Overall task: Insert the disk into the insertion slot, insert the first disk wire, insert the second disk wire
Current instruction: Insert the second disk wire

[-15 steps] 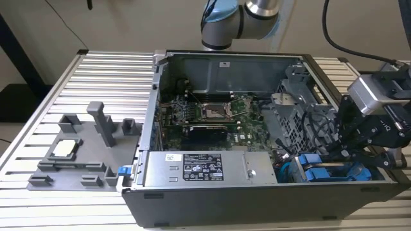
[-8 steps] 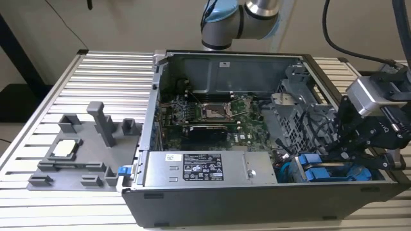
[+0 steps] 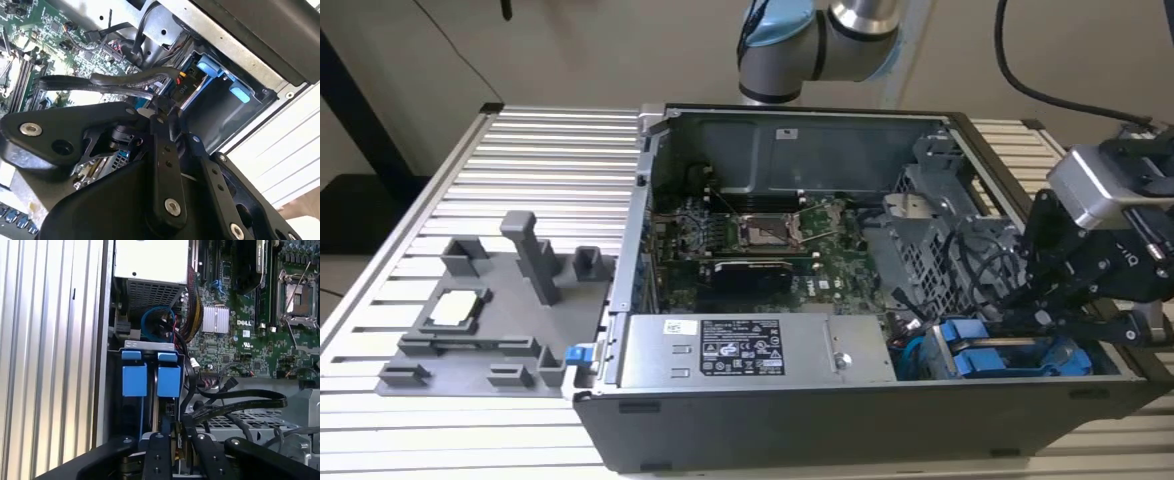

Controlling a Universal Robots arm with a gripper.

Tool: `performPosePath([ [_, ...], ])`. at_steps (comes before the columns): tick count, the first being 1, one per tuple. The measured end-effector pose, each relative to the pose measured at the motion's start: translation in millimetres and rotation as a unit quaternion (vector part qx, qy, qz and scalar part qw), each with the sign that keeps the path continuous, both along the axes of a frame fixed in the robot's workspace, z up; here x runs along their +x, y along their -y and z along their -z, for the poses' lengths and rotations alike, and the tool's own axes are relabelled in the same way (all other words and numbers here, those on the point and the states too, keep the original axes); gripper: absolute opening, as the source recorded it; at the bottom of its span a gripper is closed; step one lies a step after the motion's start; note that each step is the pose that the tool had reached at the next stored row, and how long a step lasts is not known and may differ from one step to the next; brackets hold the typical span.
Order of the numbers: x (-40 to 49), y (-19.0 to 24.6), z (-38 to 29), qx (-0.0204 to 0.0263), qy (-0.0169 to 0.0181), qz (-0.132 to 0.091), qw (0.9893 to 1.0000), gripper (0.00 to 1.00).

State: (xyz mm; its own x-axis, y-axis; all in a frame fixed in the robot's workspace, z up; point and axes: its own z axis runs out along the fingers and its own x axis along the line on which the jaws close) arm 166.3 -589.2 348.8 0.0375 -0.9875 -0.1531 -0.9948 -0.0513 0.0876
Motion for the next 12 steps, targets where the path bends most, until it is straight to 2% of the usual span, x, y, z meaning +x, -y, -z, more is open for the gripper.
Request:
performPosePath([
  [1,0.0,0.0,-4.3,0.0001,0.0000,0.000,1.0000,0.24],
  [2,0.0,0.0,-23.4,0.0000,0.0000,0.000,1.0000,0.24],
  [3,0.0,0.0,-26.3,-0.0001,0.0000,0.000,1.0000,0.24],
  [12,-0.1,0.0,-27.1,0.0000,0.0000,0.000,1.0000,0.24],
])
